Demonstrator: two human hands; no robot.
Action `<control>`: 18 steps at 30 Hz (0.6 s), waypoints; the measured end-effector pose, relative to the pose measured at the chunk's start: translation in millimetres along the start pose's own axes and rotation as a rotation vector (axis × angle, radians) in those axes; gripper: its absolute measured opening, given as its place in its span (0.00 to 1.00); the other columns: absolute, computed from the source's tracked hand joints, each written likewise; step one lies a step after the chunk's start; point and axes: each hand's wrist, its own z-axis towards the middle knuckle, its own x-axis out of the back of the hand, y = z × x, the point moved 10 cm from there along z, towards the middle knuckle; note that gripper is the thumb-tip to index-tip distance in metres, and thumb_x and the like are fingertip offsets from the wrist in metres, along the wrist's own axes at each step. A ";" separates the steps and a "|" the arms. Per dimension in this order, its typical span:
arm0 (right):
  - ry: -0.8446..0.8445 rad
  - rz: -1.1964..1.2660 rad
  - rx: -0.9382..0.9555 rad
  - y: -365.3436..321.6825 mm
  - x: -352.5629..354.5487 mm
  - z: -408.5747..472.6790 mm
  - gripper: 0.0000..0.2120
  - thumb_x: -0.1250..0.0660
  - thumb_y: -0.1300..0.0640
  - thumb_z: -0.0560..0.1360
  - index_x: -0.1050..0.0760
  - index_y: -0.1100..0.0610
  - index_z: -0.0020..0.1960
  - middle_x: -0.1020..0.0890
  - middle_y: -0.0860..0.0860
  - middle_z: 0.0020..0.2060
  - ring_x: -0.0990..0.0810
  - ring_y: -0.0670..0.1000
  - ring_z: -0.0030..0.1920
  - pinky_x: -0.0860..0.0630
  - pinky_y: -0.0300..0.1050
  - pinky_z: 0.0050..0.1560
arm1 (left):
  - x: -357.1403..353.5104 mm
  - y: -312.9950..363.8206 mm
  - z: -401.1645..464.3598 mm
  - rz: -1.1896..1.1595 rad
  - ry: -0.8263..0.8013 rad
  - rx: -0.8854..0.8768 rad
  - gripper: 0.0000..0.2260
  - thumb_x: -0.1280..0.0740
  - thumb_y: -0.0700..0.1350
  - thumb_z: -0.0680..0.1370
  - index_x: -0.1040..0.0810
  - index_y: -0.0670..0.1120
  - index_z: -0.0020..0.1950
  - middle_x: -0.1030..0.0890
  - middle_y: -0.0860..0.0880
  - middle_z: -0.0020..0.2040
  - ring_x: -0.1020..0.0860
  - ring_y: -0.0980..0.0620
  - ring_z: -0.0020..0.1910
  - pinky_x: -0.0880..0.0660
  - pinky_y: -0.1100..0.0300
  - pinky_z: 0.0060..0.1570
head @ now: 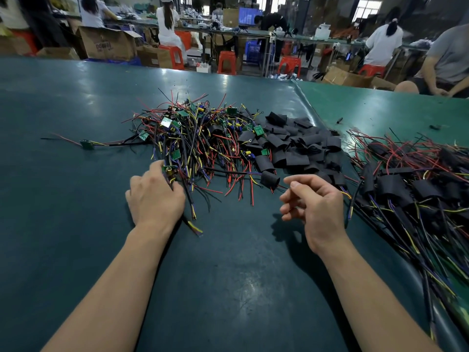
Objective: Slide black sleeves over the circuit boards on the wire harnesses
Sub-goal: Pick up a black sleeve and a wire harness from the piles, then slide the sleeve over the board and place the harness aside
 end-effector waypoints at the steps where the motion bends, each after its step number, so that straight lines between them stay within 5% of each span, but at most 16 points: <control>1: -0.007 -0.002 -0.001 0.4 -1.3 0.1 0.11 0.38 0.68 0.78 0.21 0.60 0.43 0.20 0.54 0.28 0.23 0.52 0.24 0.27 0.40 0.22 | 2.4 3.0 -1.1 -0.029 0.040 -0.029 0.20 0.34 0.46 0.76 0.28 0.47 0.68 0.19 0.44 0.55 0.29 0.38 0.58 0.31 0.46 0.58; 4: -0.024 -0.007 -0.008 1.8 -3.4 -0.9 0.10 0.38 0.68 0.78 0.21 0.60 0.43 0.20 0.54 0.28 0.23 0.51 0.24 0.27 0.41 0.22 | 18.8 8.9 -2.6 -0.151 0.193 -0.076 0.13 0.31 0.47 0.76 0.23 0.49 0.60 0.18 0.48 0.46 0.25 0.40 0.52 0.31 0.52 0.50; 10: -0.122 -0.014 -0.091 8.4 -14.4 -3.0 0.09 0.38 0.69 0.78 0.21 0.62 0.45 0.19 0.55 0.30 0.23 0.50 0.24 0.26 0.40 0.22 | 63.7 28.0 -28.5 -0.814 0.510 -0.206 0.10 0.27 0.50 0.76 0.28 0.52 0.47 0.23 0.57 0.36 0.24 0.55 0.32 0.27 0.62 0.36; 15: -0.243 -0.077 -0.026 9.9 -42.2 -11.9 0.10 0.34 0.68 0.77 0.21 0.55 0.52 0.18 0.50 0.37 0.19 0.45 0.31 0.23 0.37 0.28 | 0.1 74.4 -48.4 -1.133 -0.113 -0.199 0.12 0.26 0.46 0.74 0.29 0.48 0.46 0.17 0.47 0.32 0.22 0.57 0.26 0.29 0.67 0.28; 18: -0.238 -0.152 0.047 3.4 -40.4 -9.3 0.07 0.32 0.64 0.76 0.20 0.55 0.52 0.17 0.47 0.35 0.22 0.39 0.29 0.29 0.28 0.30 | -21.4 85.0 -54.5 -1.146 -0.311 -0.167 0.13 0.29 0.52 0.72 0.31 0.48 0.46 0.16 0.47 0.33 0.27 0.55 0.24 0.30 0.64 0.27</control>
